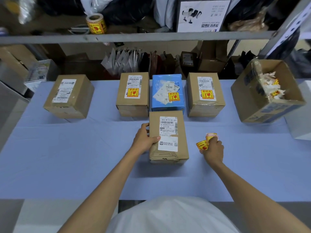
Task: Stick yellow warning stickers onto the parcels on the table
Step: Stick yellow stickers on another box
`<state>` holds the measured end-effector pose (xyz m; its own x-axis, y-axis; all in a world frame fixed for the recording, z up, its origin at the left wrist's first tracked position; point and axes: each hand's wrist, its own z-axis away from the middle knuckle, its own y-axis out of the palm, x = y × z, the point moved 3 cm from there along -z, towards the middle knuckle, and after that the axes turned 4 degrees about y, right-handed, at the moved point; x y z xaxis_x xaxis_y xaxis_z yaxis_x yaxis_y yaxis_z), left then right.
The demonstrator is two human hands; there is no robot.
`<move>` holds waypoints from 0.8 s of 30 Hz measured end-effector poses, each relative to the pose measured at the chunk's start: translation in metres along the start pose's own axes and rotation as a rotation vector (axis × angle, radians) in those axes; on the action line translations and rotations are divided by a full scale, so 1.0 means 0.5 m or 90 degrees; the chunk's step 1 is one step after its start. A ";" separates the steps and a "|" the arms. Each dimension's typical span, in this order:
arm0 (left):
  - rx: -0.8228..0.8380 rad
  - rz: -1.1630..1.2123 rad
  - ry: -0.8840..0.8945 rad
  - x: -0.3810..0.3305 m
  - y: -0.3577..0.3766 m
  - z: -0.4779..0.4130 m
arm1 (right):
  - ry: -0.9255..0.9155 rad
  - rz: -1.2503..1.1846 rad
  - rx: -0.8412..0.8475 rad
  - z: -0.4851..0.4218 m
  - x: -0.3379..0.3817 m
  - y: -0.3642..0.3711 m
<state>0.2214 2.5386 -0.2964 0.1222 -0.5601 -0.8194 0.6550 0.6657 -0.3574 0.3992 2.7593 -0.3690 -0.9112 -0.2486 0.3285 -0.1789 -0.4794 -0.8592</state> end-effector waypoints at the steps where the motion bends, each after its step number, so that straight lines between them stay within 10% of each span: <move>1: 0.001 0.002 -0.001 0.001 0.000 0.000 | 0.008 0.008 0.002 0.000 0.000 -0.005; 10: -0.124 -0.045 0.174 -0.042 0.005 0.012 | 0.002 -0.529 -0.032 0.059 0.125 -0.080; 15: -0.132 -0.111 0.349 -0.099 0.040 0.027 | -0.139 -0.547 0.093 0.106 0.214 -0.109; 24: -0.123 0.114 0.219 -0.125 0.032 0.006 | -0.177 -0.571 0.220 0.113 0.270 -0.113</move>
<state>0.2267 2.5828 -0.2497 -0.0564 -0.2519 -0.9661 0.4903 0.8360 -0.2466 0.3073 2.7052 -0.2537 -0.3655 0.1579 0.9173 -0.5998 -0.7936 -0.1024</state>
